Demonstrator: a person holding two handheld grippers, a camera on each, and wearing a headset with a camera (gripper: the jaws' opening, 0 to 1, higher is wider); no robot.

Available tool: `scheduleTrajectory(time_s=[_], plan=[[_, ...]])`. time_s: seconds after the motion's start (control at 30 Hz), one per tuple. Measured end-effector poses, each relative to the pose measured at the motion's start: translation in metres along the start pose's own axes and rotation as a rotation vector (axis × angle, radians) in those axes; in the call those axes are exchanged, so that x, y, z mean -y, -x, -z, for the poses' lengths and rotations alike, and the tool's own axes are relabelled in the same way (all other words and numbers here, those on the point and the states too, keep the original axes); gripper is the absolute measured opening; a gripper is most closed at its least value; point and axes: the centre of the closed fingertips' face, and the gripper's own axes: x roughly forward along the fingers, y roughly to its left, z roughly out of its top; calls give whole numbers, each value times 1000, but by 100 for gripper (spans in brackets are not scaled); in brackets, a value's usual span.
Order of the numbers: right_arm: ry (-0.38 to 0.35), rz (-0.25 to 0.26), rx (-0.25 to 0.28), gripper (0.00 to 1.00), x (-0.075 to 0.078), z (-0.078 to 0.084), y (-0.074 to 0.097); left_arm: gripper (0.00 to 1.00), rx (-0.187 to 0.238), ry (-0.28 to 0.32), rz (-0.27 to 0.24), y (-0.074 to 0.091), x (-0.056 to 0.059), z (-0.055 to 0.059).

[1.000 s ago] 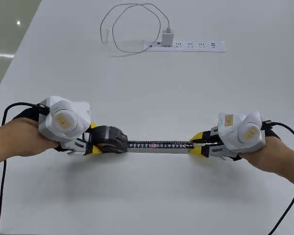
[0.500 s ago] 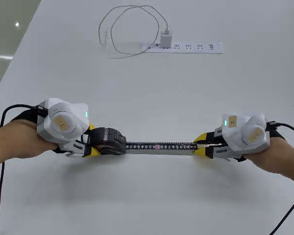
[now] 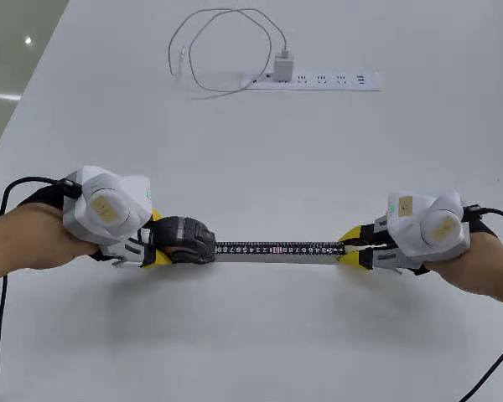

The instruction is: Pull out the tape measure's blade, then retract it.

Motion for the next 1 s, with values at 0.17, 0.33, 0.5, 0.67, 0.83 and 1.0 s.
scheduleTrajectory(time_s=[0.17,0.33,0.5,0.67,0.83,1.0], plan=[[-4,5,-11,7,3,10,6,26,0,0,0,0,0,0],[-5,8,-17,7,3,14,11,26,0,-1,1,0,0,0],[-6,10,-22,7,3,16,13,26,0,-1,0,0,0,0],[-8,14,-30,7,4,19,17,26,1,-2,0,0,0,0],[-12,19,-42,7,6,24,24,26,1,-2,2,0,0,0],[-15,23,-51,7,5,27,28,26,2,-3,1,0,0,-1]])
